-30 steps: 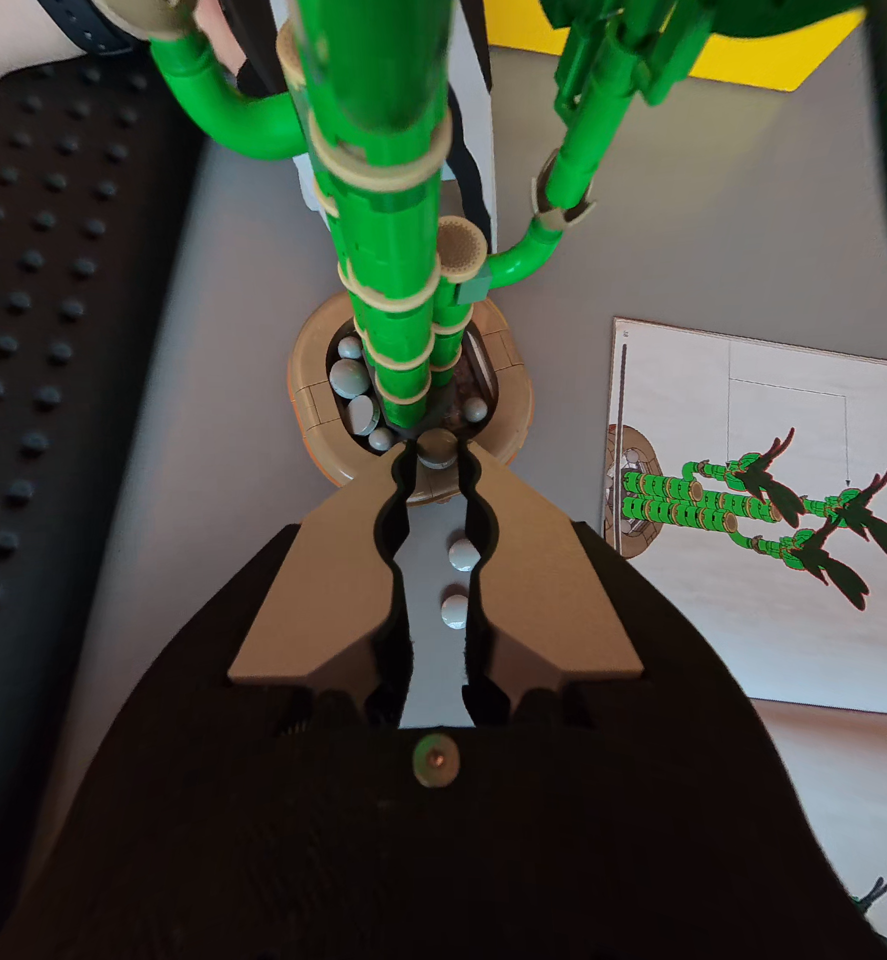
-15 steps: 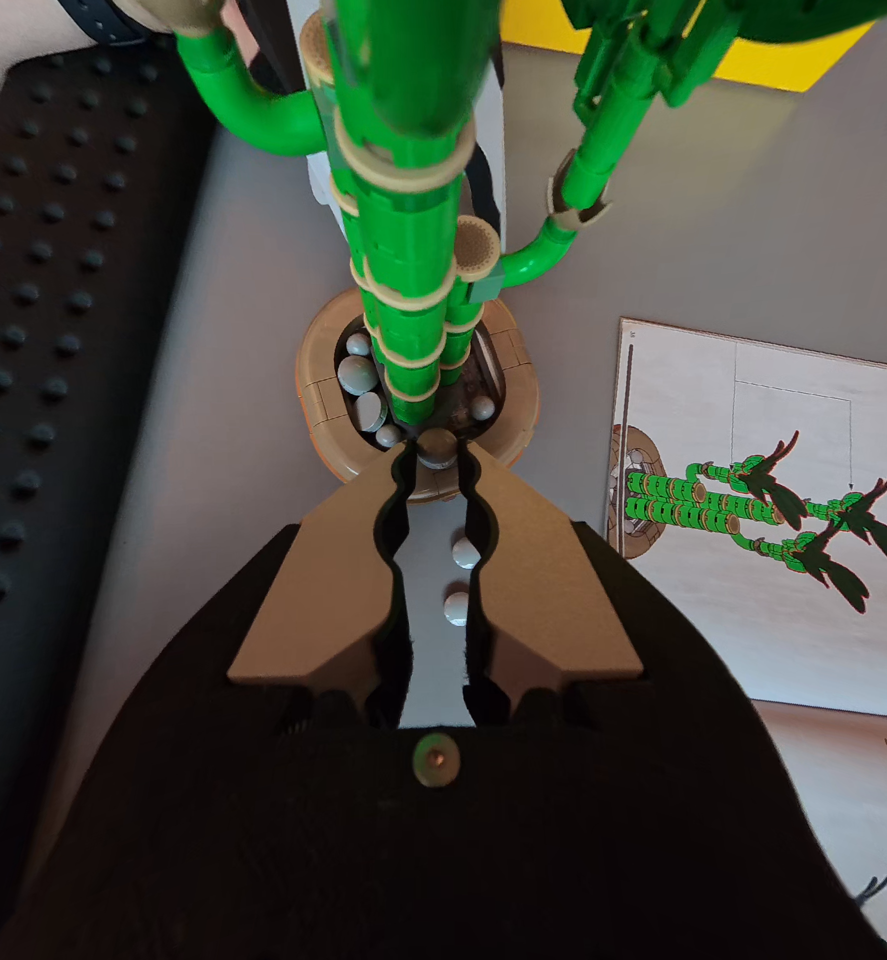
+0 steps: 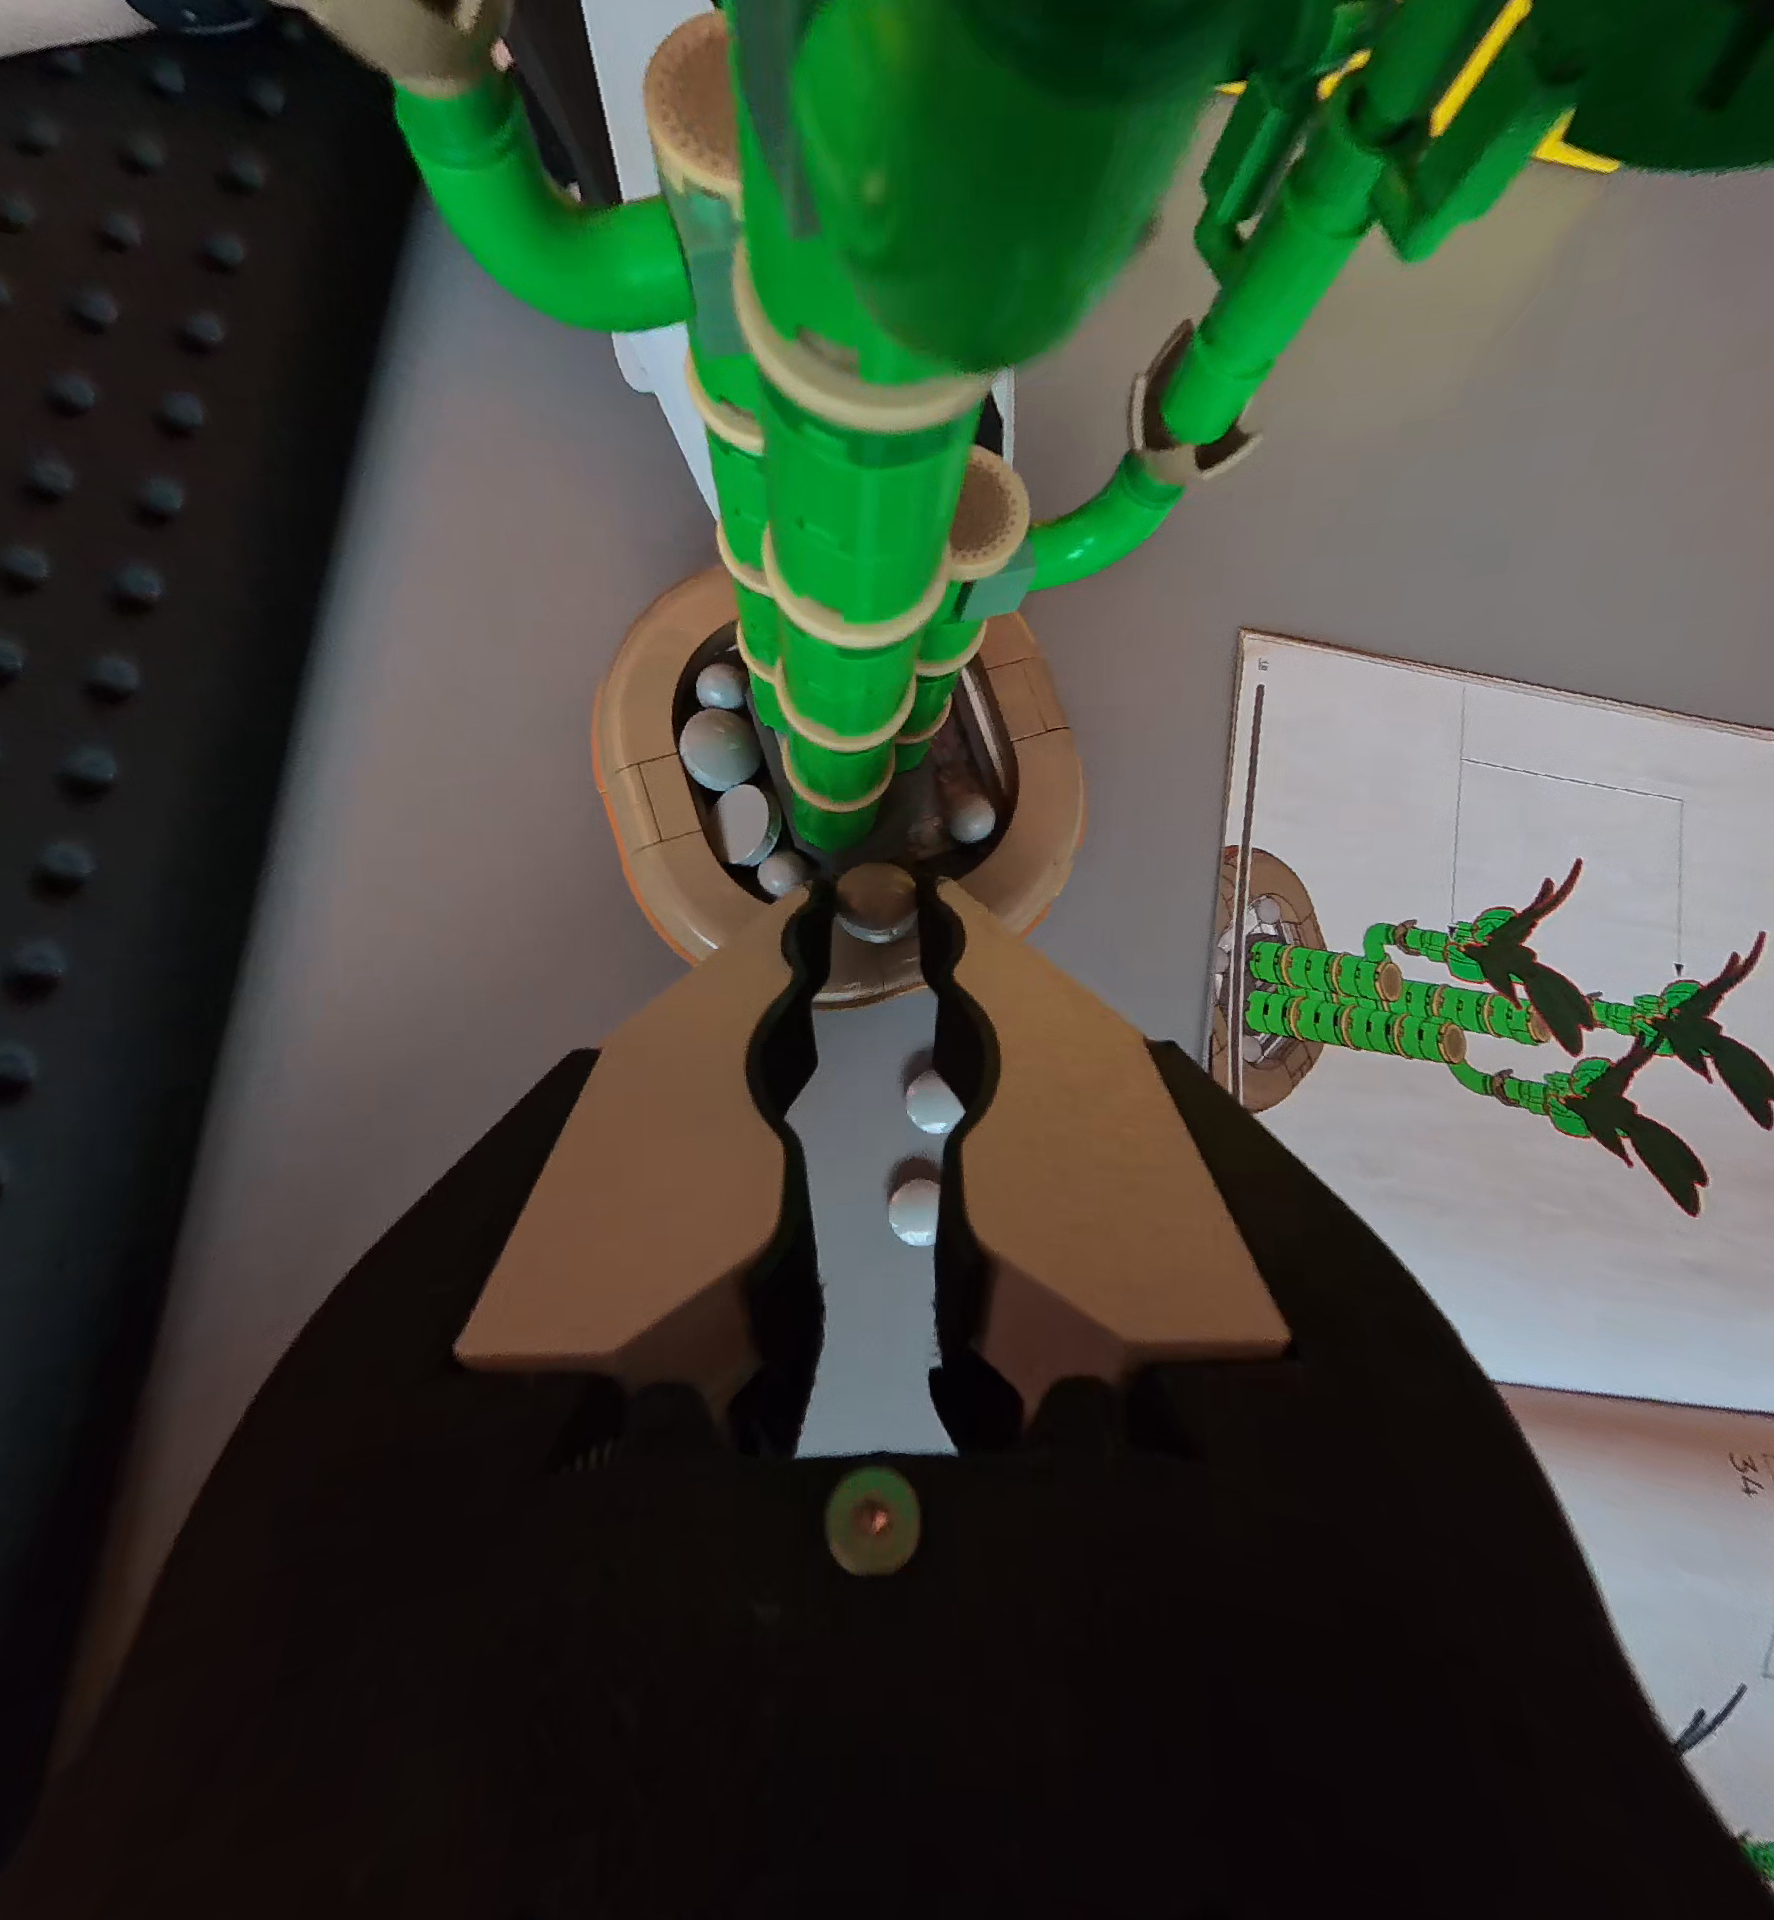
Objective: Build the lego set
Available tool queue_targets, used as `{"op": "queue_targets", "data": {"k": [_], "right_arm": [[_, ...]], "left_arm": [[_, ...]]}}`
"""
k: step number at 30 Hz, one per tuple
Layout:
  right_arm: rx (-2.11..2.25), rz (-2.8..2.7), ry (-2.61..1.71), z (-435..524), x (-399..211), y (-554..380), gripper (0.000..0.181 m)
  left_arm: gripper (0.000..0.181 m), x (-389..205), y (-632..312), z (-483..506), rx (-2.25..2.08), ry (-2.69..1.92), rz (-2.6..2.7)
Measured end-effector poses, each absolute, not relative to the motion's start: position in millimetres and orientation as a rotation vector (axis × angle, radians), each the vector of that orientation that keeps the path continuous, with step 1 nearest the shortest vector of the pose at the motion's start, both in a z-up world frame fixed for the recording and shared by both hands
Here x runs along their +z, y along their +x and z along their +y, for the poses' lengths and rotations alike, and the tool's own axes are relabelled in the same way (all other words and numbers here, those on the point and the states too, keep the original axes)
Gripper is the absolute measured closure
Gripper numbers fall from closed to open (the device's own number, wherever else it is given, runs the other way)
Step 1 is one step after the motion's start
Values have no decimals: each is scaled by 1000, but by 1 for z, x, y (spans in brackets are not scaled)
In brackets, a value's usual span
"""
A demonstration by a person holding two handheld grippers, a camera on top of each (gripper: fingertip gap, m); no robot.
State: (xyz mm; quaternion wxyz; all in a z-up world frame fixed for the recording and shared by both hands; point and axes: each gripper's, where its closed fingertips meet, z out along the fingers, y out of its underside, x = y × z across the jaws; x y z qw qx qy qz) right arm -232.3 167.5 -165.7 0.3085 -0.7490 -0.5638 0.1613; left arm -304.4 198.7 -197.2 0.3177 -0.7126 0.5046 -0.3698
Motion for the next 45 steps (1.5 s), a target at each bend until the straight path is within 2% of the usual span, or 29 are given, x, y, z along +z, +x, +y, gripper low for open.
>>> {"op": "queue_targets", "data": {"k": [6,17,18,22,28,35,45], "right_arm": [[493,-1457,-1961,167,-161,-235,156],[717,-1414,-1946,163,-162,-230,160],[706,-1417,-1942,163,-163,-230,166],[695,-1427,-1929,163,-162,-230,167],[652,-1507,-1824,159,-162,-224,155],[432,-1614,-1522,159,-153,-226,156],[573,-1529,-1655,163,-162,-231,160]], "left_arm": [[116,-197,-304,199,-977,-1874,1325],[116,-197,-304,198,-980,-1875,1331],[116,-197,-304,198,-979,-1875,1331],[116,-197,-304,198,-979,-1873,1333],[116,-197,-304,198,-980,-1874,1333],[116,-198,-304,197,-981,-1875,1333],[116,-198,-304,197,-980,-1879,1333]]}}
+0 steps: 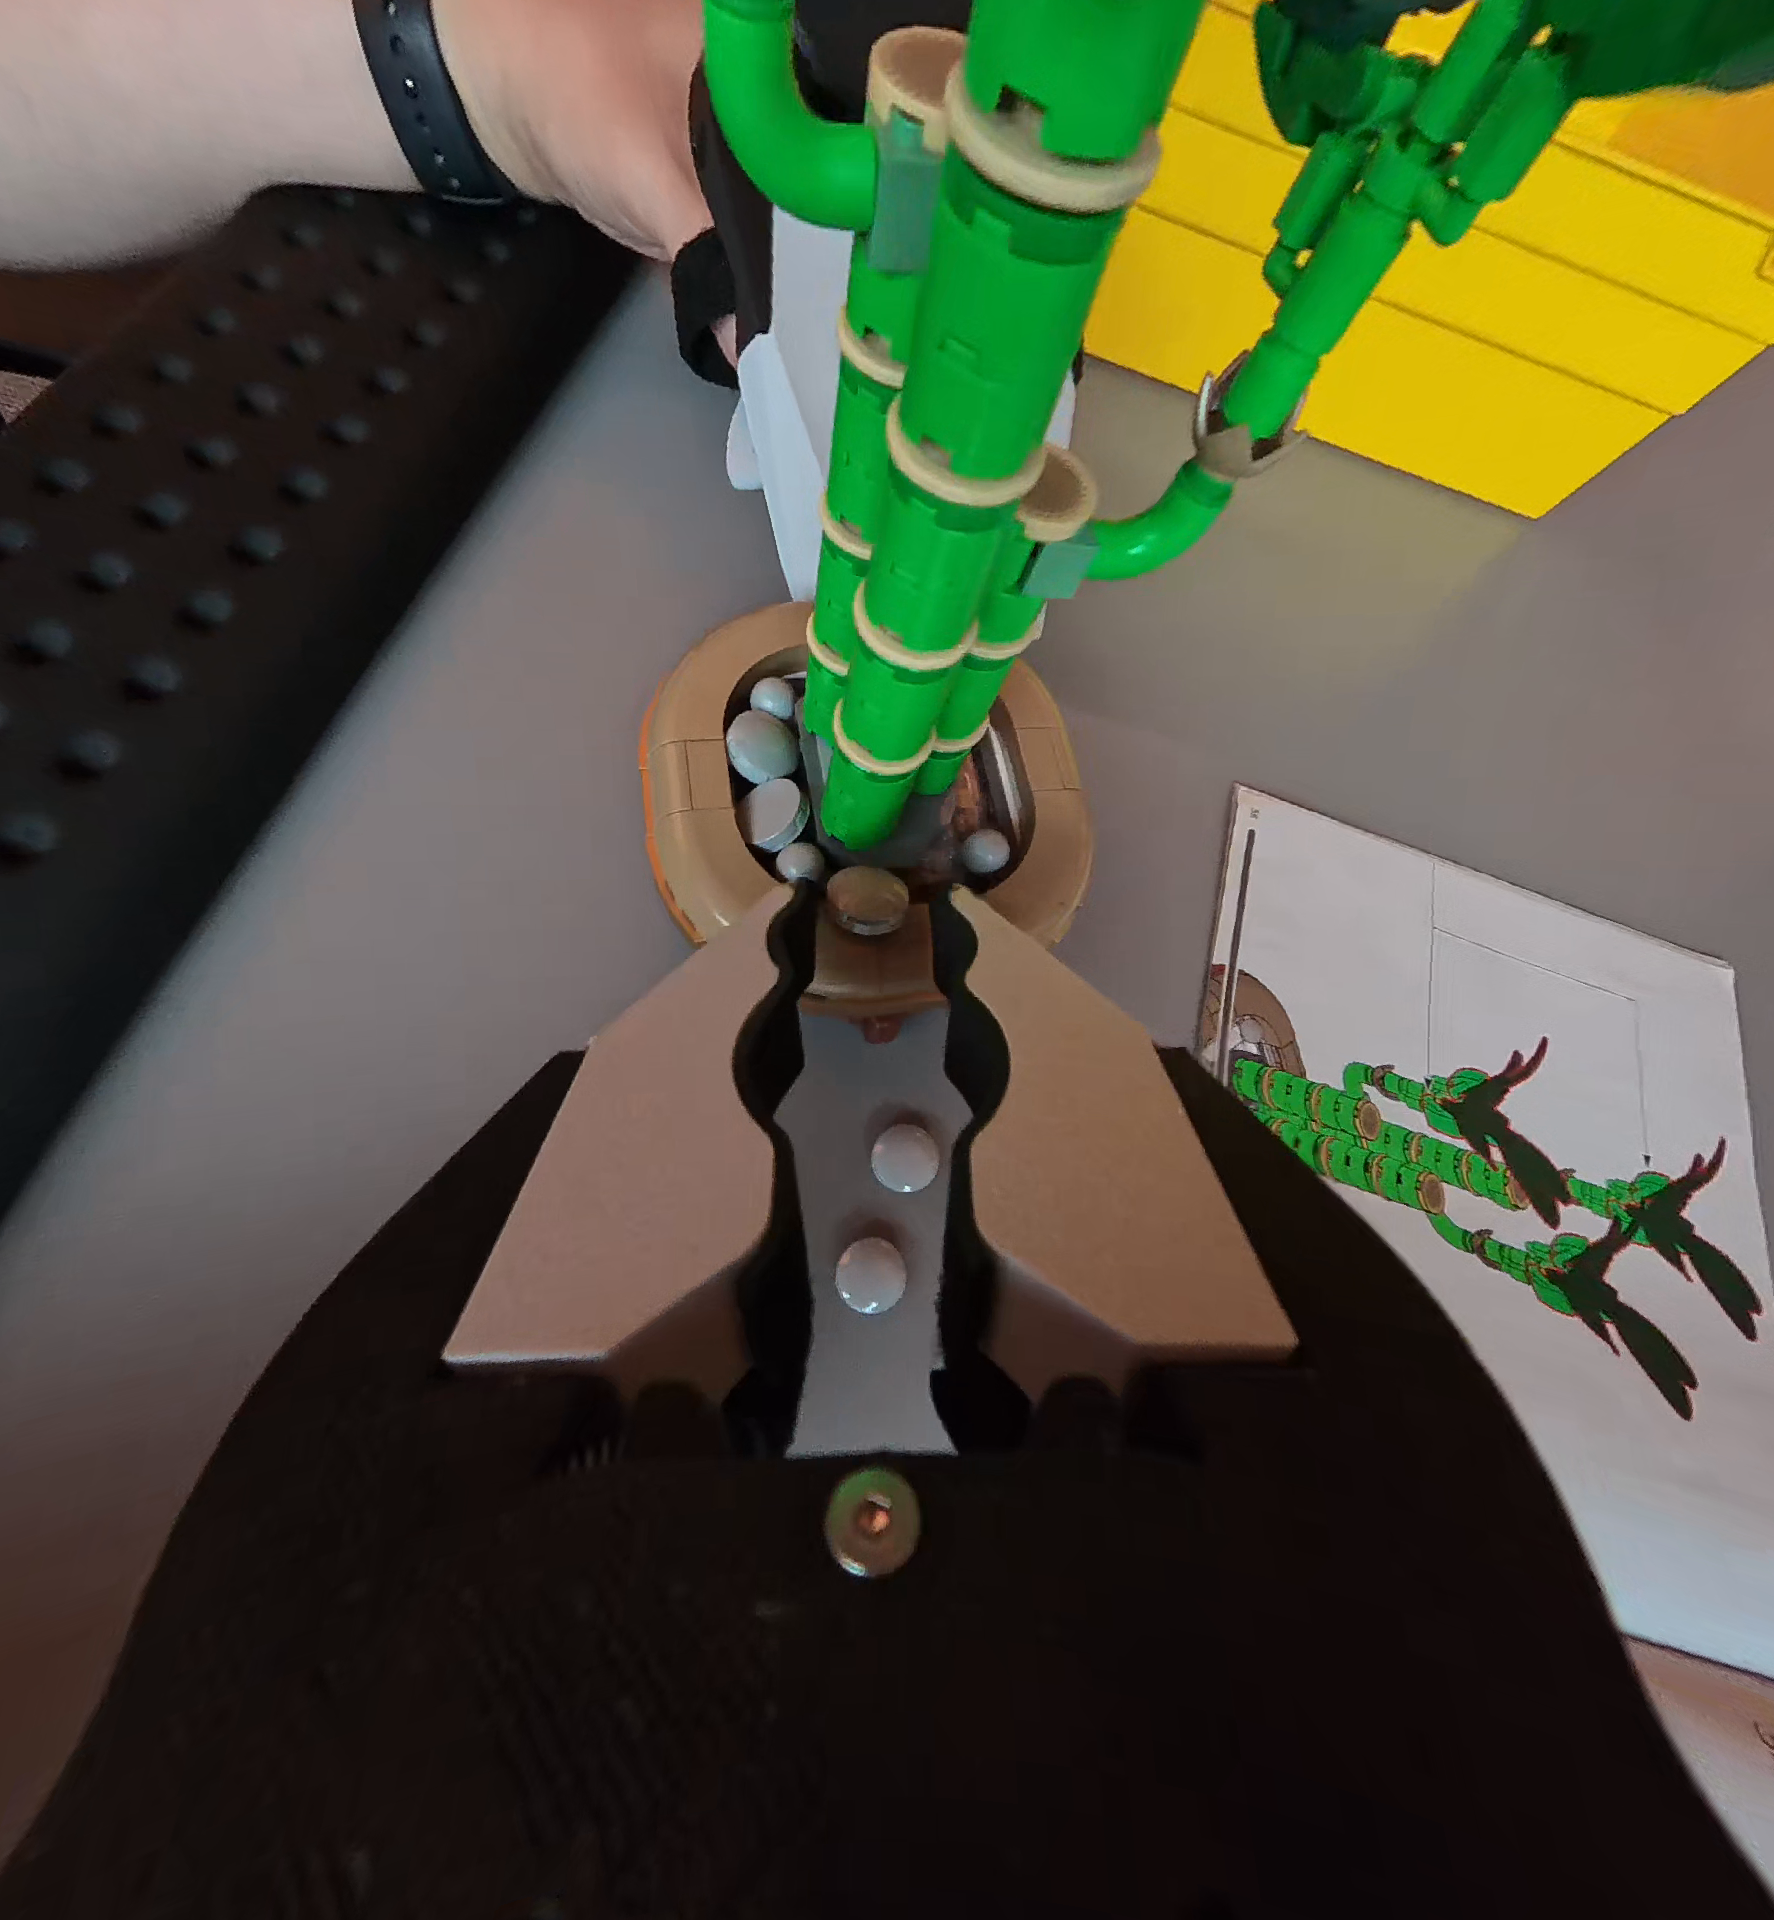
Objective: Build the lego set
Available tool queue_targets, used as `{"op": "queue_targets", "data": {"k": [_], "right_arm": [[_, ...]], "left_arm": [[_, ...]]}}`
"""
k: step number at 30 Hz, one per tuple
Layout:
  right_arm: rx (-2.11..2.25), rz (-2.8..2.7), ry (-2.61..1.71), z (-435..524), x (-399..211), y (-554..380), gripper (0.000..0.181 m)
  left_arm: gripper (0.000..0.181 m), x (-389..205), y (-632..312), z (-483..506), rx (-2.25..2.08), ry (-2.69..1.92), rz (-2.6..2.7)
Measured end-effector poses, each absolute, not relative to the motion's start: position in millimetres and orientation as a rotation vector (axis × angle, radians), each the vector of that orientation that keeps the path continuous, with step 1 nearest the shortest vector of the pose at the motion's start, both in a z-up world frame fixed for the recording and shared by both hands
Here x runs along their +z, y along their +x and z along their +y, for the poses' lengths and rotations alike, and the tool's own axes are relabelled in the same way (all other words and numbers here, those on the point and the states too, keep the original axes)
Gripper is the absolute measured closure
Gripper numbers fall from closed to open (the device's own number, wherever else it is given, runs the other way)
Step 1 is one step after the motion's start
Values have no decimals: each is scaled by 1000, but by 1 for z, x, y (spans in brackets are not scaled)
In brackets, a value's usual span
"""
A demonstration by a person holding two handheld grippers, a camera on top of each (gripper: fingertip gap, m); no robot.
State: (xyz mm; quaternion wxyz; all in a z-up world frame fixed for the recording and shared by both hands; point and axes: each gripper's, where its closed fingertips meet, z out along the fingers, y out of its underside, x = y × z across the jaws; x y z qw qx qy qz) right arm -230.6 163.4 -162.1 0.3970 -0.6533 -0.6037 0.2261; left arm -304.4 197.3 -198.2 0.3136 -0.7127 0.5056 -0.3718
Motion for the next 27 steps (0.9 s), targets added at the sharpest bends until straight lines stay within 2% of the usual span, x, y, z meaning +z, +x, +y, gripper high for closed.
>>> {"op": "queue_targets", "data": {"k": [1,7,17,24,27], "right_arm": [[586,-1527,-1672,163,-163,-230,166],[744,-1372,-1864,169,-162,-226,167],[1521,-772,-2274,162,-149,-232,167],[1621,-362,-2509,165,-157,-231,167],[1621,-382,-2498,163,-154,-231,158]], "left_arm": [[116,-198,-304,197,-981,-1880,1333],[116,-198,-304,197,-980,-1879,1335],[116,-200,-304,196,-975,-1880,1349],[116,-202,-304,193,-960,-1878,1377],[117,-202,-303,193,-960,-1878,1383]]}}
